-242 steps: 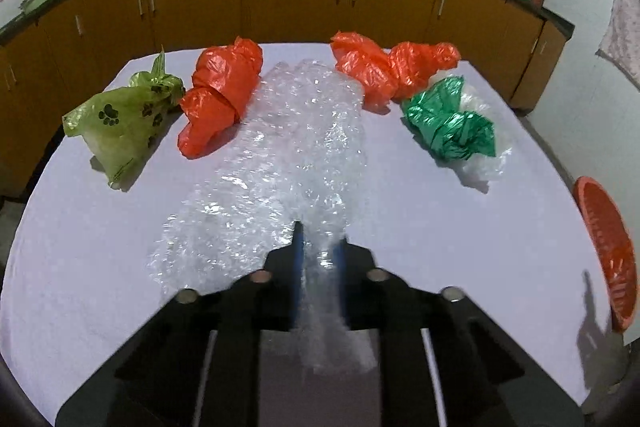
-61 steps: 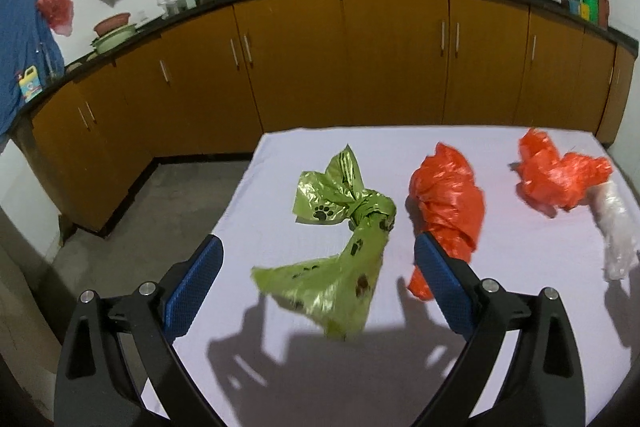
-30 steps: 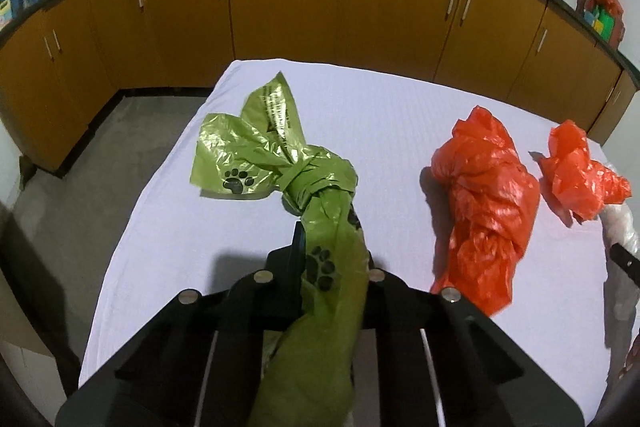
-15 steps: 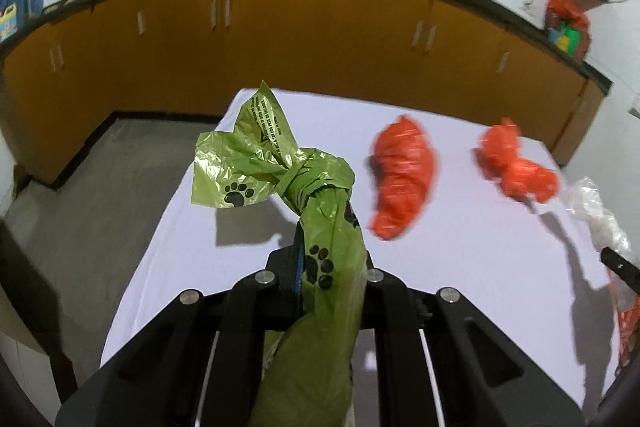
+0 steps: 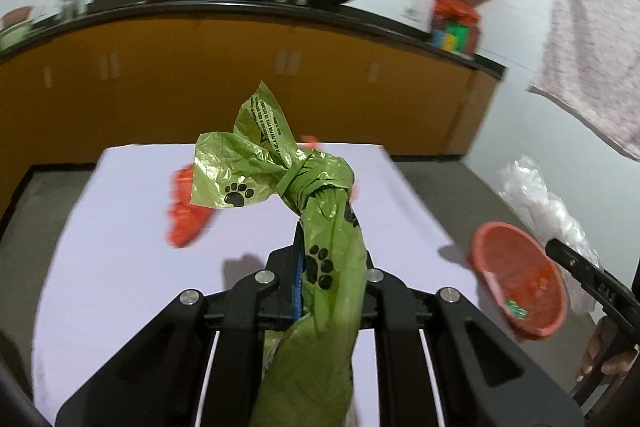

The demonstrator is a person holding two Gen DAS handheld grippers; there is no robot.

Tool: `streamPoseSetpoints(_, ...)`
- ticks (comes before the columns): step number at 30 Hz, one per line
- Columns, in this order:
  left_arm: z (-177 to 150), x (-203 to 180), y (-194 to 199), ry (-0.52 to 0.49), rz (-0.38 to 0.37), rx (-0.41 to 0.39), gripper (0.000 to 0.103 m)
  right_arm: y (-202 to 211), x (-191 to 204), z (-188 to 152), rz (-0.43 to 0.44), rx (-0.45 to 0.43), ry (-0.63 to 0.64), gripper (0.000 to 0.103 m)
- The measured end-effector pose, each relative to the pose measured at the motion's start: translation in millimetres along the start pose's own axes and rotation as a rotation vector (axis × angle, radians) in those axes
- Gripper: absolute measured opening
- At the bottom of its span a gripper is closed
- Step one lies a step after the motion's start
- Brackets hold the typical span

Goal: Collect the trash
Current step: 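Carry the paw-print bag and white bag over the orange basket with both tools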

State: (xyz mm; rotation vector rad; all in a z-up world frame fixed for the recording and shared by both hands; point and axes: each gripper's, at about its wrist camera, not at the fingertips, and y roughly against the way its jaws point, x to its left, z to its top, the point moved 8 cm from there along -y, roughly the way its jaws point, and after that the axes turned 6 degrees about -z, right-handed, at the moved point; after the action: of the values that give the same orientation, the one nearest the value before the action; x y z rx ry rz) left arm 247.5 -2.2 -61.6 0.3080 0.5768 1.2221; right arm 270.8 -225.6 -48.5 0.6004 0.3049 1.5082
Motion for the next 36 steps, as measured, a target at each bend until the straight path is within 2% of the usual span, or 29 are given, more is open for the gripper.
streamPoseSetpoints(7,-9,-89,-25,-0.084,-0.137,0.033,0.012,41,-77,9,-0.121,-0.058,-0.066,0.03)
streamPoseSetpoints(16,-28,-173,-56,-0.153,-0.264,0.099,0.012,54,-143,0,-0.212,-0.062,-0.142,0.03)
streamPoseSetpoints(23,-43,-204,-69,-0.191,-0.307,0.138,0.012,47,-165,-8,-0.227,-0.054,-0.183,0.03)
streamPoseSetpoints(36,-58,-230,-86,-0.214,-0.338,0.189,0.012,32,-182,-16,-0.239,-0.035,-0.214,0.03)
